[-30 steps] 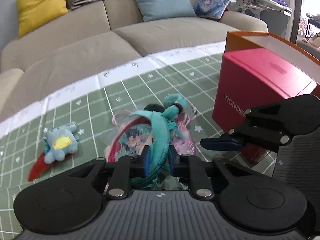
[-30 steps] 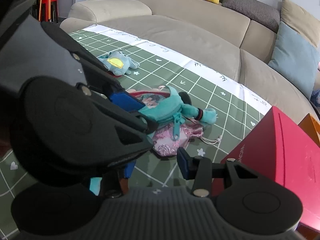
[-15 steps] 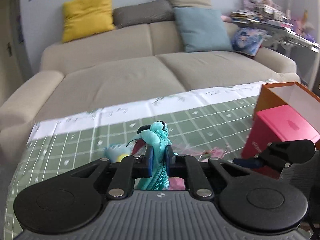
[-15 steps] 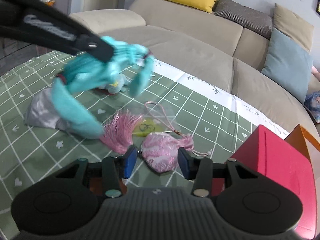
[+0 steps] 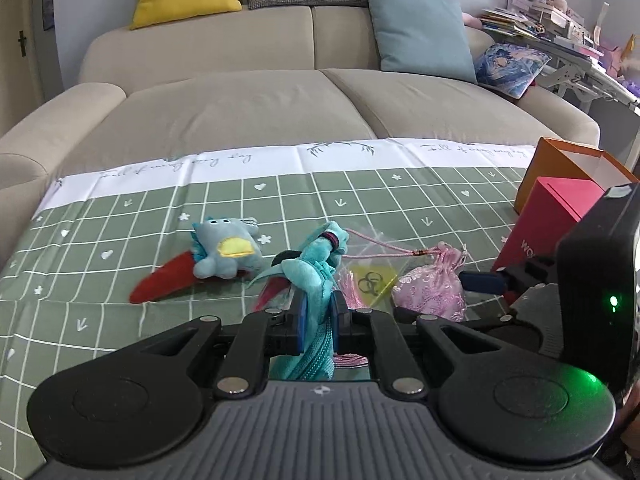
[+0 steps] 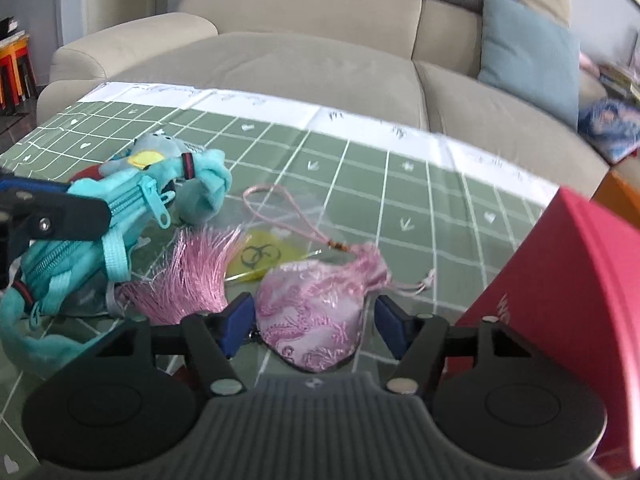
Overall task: Organize soft objects
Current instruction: 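Grasp the teal plush bag with the left tool while the right tool grasps the pink satin pouch, then lift and carry the teal bag and pink pouch over the orange box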
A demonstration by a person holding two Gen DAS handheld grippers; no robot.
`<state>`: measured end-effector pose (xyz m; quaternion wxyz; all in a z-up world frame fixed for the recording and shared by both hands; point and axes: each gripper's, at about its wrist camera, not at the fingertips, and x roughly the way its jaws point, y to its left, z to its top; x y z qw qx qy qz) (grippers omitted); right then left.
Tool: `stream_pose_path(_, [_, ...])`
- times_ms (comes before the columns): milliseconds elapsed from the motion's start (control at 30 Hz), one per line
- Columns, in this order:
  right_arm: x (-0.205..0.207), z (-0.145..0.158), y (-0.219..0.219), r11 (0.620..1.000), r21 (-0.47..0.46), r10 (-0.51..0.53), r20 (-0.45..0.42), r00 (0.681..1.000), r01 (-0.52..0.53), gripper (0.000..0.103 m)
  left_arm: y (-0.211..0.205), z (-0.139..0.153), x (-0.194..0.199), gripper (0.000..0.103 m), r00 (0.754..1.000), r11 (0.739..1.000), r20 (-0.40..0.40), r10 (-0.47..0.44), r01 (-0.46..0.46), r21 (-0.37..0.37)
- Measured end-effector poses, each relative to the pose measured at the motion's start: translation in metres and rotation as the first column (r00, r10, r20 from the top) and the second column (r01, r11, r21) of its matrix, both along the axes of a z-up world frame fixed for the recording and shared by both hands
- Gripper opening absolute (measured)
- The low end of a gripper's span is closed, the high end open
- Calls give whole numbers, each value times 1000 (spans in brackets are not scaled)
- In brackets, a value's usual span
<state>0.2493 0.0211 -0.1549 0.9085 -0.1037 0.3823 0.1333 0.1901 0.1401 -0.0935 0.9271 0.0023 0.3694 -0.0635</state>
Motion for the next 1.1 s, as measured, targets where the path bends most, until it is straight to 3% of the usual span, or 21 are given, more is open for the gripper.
stream_pose_path(167, [-1,-3,-2,1000,18,24,-19,1000,-24,53,-4,-4,-2,13,1000,1000,-7,-16,16,-3])
stream_pose_path(367, [-10,11,-4,998,43,45,-18,999,-44,50,-8,4,-4,13,1000,999,20,-6,5,44])
stream_pose_path(767, [-71,105,-14,981,117,138,146,980,-156,50,-12,73,-53,13,986,999,159,50,-52,11])
stream_pose_path(1100, [-143,148,-52,961,145,217,130,967,-235,50,-30,103,-116,13,987,999,160,27,-21,-40])
